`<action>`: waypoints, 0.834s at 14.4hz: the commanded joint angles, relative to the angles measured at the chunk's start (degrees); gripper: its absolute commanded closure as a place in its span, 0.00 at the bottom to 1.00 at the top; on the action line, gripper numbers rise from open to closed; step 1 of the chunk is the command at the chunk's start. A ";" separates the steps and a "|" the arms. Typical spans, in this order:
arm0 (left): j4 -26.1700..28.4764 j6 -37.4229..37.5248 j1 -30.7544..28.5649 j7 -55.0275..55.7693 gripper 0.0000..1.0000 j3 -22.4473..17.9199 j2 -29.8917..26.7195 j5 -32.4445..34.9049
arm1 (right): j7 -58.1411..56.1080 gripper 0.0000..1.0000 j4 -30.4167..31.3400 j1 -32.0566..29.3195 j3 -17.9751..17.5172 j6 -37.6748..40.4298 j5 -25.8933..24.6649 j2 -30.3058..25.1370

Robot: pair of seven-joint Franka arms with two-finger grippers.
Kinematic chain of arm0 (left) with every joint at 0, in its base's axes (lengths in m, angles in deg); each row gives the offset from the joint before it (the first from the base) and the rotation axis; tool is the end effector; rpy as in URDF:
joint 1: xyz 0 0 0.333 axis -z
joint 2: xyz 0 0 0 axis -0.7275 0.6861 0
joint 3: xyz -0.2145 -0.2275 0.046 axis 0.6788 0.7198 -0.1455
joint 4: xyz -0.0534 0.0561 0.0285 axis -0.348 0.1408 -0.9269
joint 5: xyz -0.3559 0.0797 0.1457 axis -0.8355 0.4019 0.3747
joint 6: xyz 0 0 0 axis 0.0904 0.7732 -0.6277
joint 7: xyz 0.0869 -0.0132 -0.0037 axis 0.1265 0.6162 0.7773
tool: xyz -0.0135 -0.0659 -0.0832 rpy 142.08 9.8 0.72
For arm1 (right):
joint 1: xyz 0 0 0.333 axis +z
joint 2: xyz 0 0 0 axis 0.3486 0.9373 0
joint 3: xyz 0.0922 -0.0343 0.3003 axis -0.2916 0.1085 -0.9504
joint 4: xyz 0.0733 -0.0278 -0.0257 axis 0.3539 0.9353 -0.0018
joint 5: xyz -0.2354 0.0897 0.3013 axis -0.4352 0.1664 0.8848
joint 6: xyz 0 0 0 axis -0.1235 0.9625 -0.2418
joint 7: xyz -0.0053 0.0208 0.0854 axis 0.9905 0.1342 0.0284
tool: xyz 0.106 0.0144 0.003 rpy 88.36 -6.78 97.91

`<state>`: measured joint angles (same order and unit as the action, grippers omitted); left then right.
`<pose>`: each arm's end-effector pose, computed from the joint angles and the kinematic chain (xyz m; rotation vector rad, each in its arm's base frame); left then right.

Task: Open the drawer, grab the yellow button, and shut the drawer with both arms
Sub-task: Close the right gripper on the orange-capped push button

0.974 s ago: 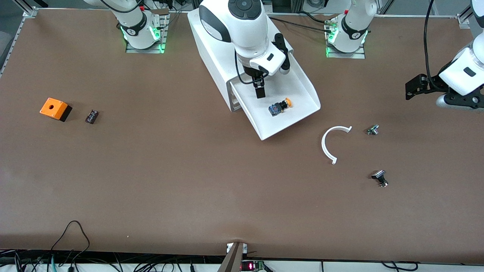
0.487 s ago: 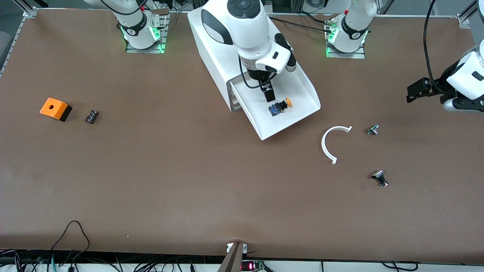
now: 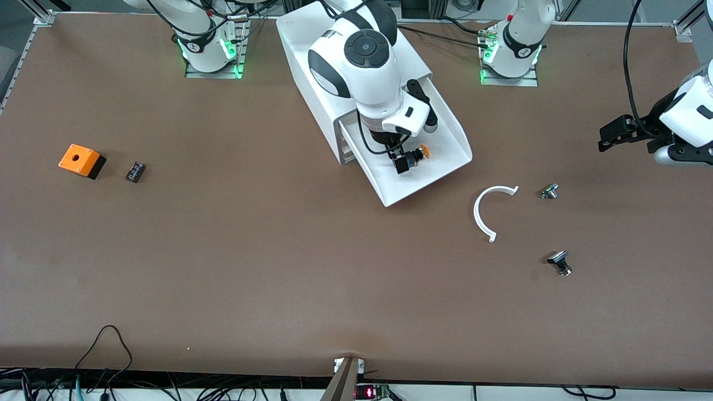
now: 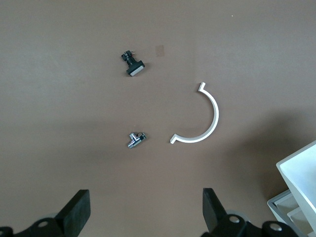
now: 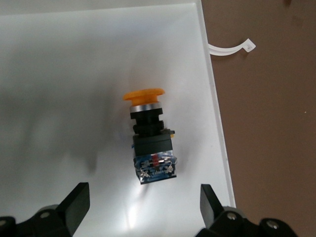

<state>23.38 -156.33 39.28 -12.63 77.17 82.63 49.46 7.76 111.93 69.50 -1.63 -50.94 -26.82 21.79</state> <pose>0.5600 -0.0005 0.5852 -3.1307 0.0290 0.0808 0.4899 0.5901 0.4109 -1.7592 -2.5058 -0.3444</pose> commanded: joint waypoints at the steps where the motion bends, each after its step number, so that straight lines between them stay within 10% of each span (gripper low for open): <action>1: -1.95 1.56 -0.33 0.33 0.00 0.00 0.76 -1.13 | -0.77 0.01 -2.49 0.91 0.41 -3.34 -0.34 2.18; 8: -1.95 1.74 -0.25 0.33 0.00 0.00 0.76 -1.13 | -0.42 0.01 -2.31 2.05 1.21 -5.63 -0.16 4.20; 12: -1.95 1.74 -0.25 0.33 0.00 0.00 0.76 -1.13 | -0.50 0.24 -2.22 2.32 1.21 -5.11 0.19 4.20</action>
<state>23.35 -156.08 39.26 -12.50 77.16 82.66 49.43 7.72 111.85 71.03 -1.22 -56.66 -26.82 24.92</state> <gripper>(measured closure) 0.000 0.084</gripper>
